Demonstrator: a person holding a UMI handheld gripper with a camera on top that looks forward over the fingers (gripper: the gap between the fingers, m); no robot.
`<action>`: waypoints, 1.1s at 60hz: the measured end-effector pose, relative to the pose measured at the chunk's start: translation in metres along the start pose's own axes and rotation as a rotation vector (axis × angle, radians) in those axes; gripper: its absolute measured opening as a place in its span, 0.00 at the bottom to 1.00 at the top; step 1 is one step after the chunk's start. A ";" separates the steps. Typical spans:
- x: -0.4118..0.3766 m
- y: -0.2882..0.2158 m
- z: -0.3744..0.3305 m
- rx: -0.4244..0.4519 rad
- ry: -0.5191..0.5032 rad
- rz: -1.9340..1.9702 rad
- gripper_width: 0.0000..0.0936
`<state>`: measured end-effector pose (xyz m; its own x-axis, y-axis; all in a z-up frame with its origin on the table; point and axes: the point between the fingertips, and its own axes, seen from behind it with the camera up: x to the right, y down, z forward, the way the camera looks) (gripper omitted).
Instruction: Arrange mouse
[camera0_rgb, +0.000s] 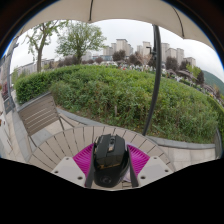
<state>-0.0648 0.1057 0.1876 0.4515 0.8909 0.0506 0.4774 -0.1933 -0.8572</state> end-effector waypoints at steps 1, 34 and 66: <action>0.008 0.004 0.006 0.000 -0.002 0.007 0.56; 0.070 0.116 0.162 -0.212 -0.002 -0.026 0.92; 0.059 0.103 -0.171 -0.265 -0.096 -0.088 0.91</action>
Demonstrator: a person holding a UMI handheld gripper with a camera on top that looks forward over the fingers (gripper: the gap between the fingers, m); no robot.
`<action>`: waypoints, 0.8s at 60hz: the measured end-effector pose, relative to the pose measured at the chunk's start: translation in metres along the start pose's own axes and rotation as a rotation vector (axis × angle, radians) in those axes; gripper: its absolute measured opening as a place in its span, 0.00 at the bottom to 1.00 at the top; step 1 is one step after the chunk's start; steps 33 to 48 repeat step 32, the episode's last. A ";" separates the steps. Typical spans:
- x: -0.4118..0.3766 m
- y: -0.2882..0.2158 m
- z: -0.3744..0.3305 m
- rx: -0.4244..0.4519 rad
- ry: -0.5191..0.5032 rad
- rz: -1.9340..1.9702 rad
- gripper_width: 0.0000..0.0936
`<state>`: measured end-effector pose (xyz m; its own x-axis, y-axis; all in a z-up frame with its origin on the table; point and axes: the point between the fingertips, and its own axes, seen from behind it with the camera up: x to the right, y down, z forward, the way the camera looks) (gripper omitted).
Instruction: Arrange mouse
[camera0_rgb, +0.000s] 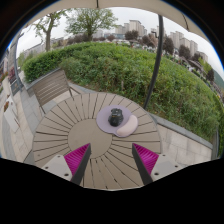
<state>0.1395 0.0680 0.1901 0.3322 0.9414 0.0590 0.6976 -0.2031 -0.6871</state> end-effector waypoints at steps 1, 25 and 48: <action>-0.002 0.000 -0.003 0.003 0.000 0.000 0.91; -0.033 -0.019 -0.028 0.046 0.060 0.025 0.91; -0.050 -0.017 -0.031 0.037 0.048 0.059 0.91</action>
